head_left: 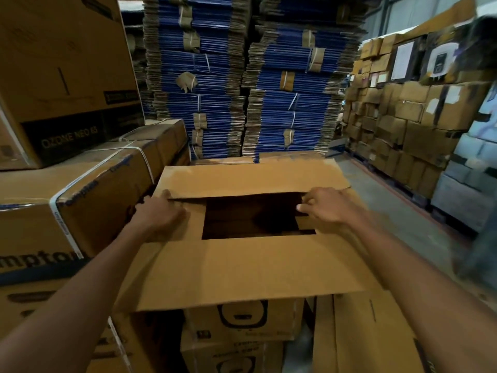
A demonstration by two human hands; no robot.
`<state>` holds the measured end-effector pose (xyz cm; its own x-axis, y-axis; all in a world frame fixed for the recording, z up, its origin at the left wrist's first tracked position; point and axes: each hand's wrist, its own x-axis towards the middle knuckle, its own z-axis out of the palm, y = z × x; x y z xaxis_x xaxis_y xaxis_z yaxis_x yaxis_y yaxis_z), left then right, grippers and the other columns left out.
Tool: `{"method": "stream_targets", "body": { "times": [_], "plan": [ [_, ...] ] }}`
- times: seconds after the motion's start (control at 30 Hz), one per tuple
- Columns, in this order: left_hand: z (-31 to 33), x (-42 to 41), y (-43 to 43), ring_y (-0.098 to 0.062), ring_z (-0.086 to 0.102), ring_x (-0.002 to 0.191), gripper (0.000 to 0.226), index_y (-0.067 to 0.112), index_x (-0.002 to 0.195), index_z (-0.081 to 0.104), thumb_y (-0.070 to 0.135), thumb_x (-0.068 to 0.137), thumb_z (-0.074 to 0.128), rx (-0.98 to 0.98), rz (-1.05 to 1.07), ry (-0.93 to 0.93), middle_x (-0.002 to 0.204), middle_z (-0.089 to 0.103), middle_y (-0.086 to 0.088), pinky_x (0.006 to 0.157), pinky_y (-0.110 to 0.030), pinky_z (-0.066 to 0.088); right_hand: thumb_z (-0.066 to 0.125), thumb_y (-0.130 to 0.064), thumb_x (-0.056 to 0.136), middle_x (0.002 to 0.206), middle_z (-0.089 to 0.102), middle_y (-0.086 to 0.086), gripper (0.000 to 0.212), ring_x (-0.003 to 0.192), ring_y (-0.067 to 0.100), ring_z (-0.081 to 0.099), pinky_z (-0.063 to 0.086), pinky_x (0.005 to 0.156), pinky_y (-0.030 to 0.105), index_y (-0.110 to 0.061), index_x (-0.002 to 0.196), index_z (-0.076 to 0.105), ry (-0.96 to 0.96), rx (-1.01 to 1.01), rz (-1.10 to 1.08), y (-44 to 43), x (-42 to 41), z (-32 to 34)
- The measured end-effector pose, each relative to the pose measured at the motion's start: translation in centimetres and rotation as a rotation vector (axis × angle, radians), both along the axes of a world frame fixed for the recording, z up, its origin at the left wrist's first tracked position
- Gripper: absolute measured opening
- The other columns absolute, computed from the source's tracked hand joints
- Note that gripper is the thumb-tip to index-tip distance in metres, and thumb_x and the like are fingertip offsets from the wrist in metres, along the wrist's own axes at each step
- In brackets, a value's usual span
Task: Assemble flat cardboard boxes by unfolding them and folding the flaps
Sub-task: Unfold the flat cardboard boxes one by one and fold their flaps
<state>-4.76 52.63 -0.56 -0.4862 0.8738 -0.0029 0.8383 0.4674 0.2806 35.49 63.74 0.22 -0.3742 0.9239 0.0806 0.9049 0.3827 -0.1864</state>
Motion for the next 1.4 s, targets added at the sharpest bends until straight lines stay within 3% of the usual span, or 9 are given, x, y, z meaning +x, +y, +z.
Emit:
{"method": "stream_targets", "body": {
  "times": [0.1,0.23,0.47,0.77,0.9,0.97,1.13,1.27,1.4],
  "plan": [
    [-1.7,-0.2,0.0,-0.051,0.039,0.131,0.076,0.024,0.15,0.023,0.067,0.093,0.052,0.01,0.036,0.01,0.146,0.038,-0.029,0.107,-0.062,0.039,0.042,-0.065,0.098,0.154,0.044,0.001,0.06,0.138,0.026,0.043,0.029,0.114,0.051,-0.026,0.142,0.056,0.063,0.061,0.174,-2.6,-3.8,-1.5],
    [-2.8,-0.5,-0.3,-0.047,0.056,0.114,0.072,0.023,0.149,0.023,0.064,0.096,0.05,0.049,0.129,0.024,0.134,0.048,-0.025,0.091,-0.054,0.053,0.028,-0.084,0.084,0.139,0.057,-0.006,0.08,0.123,0.015,0.05,0.037,0.105,0.045,-0.03,0.132,0.062,0.147,-0.005,0.398,-5.7,-6.0,-3.1],
    [-3.0,0.0,0.3,-0.043,0.063,0.101,0.058,0.006,0.141,0.037,0.05,0.105,0.043,0.183,0.108,0.199,0.112,0.064,-0.022,0.069,-0.043,0.041,0.051,-0.08,0.084,0.139,0.06,0.002,0.08,0.12,0.022,0.058,0.048,0.097,0.043,-0.03,0.147,0.05,-0.104,-0.342,0.473,-10.6,-9.5,-5.3],
    [-1.6,-0.3,1.2,-0.041,0.064,0.101,0.054,0.002,0.139,0.042,0.045,0.107,0.039,0.184,0.091,0.294,0.113,0.065,-0.019,0.07,-0.042,0.042,0.049,-0.064,0.097,0.105,0.067,0.0,0.052,0.1,0.019,0.061,0.041,0.101,0.044,-0.02,0.118,0.066,-0.143,-0.044,0.37,-12.3,-10.7,-7.5],
    [2.1,1.1,0.5,-0.025,0.055,0.066,0.041,0.005,0.108,0.055,0.044,0.107,0.042,0.334,0.072,0.423,0.081,0.06,-0.011,0.061,-0.036,0.039,0.043,-0.06,0.101,0.094,0.067,-0.002,0.048,0.087,0.015,0.063,0.046,0.099,0.042,-0.021,0.117,0.065,-0.156,0.032,0.391,-11.5,-10.9,-7.4],
    [5.2,1.3,1.0,-0.023,0.048,0.061,0.047,0.004,0.118,0.052,0.049,0.106,0.044,0.442,0.104,0.44,0.073,0.05,-0.008,0.059,-0.04,0.042,0.04,-0.058,0.102,0.095,0.067,-0.001,0.049,0.087,0.015,0.062,0.042,0.098,0.041,-0.019,0.121,0.062,-0.18,0.028,0.433,-11.4,-10.8,-7.3],
    [8.5,0.4,4.2,-0.029,0.066,0.085,0.059,0.013,0.148,0.025,0.028,0.102,0.059,0.859,-0.152,-0.034,0.099,0.065,-0.013,0.071,-0.034,0.05,0.044,-0.058,0.102,0.084,0.062,-0.005,0.042,0.075,0.012,0.058,0.043,0.083,0.035,-0.021,0.109,0.061,-0.154,0.033,0.494,-11.7,-9.9,-7.8],
    [5.5,0.1,7.7,-0.032,0.048,0.134,0.088,0.018,0.159,0.014,0.065,0.095,0.052,0.5,-0.367,0.007,0.154,0.041,-0.014,0.11,-0.057,0.037,0.046,-0.057,0.101,0.077,0.063,-0.002,0.039,0.069,0.013,0.059,0.047,0.08,0.034,-0.022,0.1,0.061,-0.125,0.014,0.494,-11.9,-9.7,-8.2],
    [1.9,0.1,10.1,-0.036,0.012,0.154,0.088,0.025,0.162,0.009,0.074,0.094,0.038,0.132,-0.341,0.21,0.17,0.012,-0.008,0.118,-0.07,0.013,0.041,-0.057,0.103,0.079,0.065,0.001,0.043,0.069,0.015,0.062,0.038,0.076,0.03,-0.02,0.109,0.062,-0.134,0.011,0.493,-12.3,-9.3,-8.7]
  ]
}}
